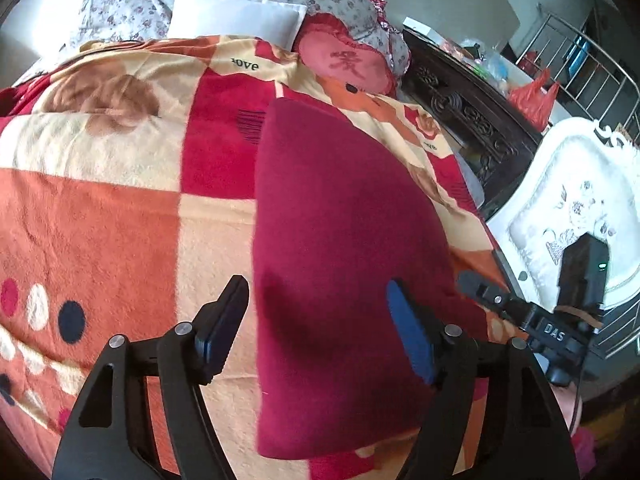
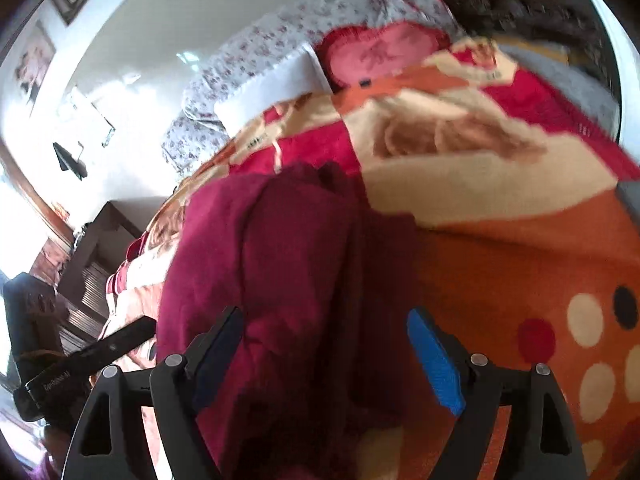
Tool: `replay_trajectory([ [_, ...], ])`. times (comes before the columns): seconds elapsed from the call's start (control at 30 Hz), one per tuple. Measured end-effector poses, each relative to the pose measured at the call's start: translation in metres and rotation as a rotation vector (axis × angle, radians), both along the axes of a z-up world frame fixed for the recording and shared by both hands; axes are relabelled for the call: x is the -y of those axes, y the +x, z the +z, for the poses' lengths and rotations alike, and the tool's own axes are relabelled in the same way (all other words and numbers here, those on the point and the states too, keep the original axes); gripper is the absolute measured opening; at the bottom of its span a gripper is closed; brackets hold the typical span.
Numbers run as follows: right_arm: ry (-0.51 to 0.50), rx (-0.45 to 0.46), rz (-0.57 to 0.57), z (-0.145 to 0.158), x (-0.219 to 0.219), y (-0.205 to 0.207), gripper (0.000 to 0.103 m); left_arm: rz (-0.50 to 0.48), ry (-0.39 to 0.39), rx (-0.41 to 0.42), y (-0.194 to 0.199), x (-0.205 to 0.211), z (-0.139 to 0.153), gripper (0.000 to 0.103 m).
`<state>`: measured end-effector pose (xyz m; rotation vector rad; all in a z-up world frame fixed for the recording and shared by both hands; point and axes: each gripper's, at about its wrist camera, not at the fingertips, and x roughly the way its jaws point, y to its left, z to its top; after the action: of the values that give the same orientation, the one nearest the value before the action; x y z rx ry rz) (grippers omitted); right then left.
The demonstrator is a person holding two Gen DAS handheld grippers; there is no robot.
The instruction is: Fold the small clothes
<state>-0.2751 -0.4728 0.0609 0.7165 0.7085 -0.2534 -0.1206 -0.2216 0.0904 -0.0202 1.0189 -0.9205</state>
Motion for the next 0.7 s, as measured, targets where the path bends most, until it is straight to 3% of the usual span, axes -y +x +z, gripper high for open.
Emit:
replay_trajectory([
  [0.3,0.169,0.036,-0.008,-0.03,0.034,0.008,0.084,-0.053,-0.031,-0.139,0.015,0.011,-0.026,0.073],
  [0.47,0.193,0.038,0.056,-0.037,0.032,0.021,0.085,-0.065,-0.042,-0.176,0.018,0.023,-0.037,0.083],
  [0.63,0.191,0.043,0.101,-0.04,0.022,0.034,0.085,-0.053,-0.051,-0.252,0.022,0.029,-0.046,0.084],
  [0.67,0.171,0.042,0.102,-0.039,0.02,0.035,0.082,-0.053,-0.05,-0.245,0.021,0.029,-0.046,0.084],
  [0.7,0.153,0.048,0.112,-0.036,0.016,0.035,0.066,-0.055,-0.043,-0.229,0.019,0.031,-0.044,0.083],
])
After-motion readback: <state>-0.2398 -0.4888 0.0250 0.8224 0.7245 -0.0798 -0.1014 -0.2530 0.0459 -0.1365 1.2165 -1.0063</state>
